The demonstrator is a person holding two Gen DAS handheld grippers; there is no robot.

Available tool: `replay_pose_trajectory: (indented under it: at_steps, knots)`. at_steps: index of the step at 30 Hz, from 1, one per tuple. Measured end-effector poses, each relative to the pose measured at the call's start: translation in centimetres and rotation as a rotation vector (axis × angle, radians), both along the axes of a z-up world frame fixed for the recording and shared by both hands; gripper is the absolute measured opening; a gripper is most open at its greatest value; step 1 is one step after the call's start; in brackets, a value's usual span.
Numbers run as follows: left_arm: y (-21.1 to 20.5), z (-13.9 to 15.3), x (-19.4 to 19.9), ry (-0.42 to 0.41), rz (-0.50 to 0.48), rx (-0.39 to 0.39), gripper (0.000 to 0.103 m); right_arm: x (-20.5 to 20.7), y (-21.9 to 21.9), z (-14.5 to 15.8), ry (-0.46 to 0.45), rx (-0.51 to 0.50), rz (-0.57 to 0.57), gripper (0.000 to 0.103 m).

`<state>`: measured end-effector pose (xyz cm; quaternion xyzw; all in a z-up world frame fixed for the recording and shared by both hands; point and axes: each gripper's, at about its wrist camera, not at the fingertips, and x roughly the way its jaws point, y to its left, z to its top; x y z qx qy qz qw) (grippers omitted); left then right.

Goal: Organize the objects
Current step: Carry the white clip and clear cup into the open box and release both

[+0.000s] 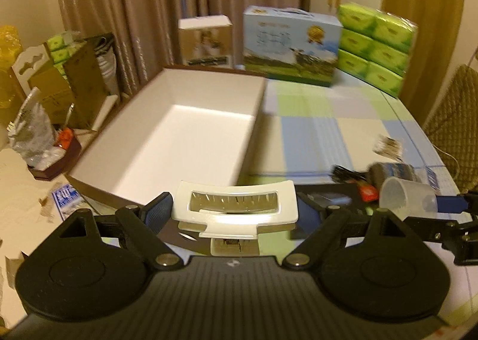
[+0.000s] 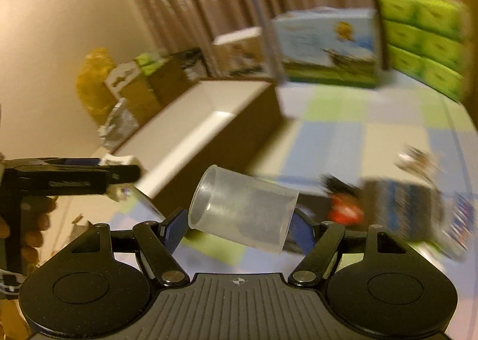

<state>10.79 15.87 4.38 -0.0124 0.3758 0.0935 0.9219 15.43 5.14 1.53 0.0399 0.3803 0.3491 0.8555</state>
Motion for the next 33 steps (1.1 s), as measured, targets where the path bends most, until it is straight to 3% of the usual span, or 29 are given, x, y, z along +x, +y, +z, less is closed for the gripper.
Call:
replay_pose_trajectory:
  at_steps: [6, 13, 21, 33]
  knots:
    - [6.5, 0.7, 1.7, 0.001, -0.014, 0.020, 0.084, 1.6, 9.5, 0.5, -0.038, -0.003, 0.077, 0.071]
    - [13.0, -0.1, 4.4, 0.038, -0.064, 0.027, 0.084, 4.0, 17.3, -1.6, -0.031, -0.079, 0.126, 0.071]
    - [16.3, -2.8, 7.6, 0.099, -0.107, 0.002, 0.084, 6.3, 20.9, -4.2, -0.023, -0.194, 0.166, 0.071]
    - [17.7, -4.8, 10.7, 0.143, -0.140, -0.034, 0.084, 8.8, 23.0, -5.9, -0.066, -0.296, 0.194, 0.071]
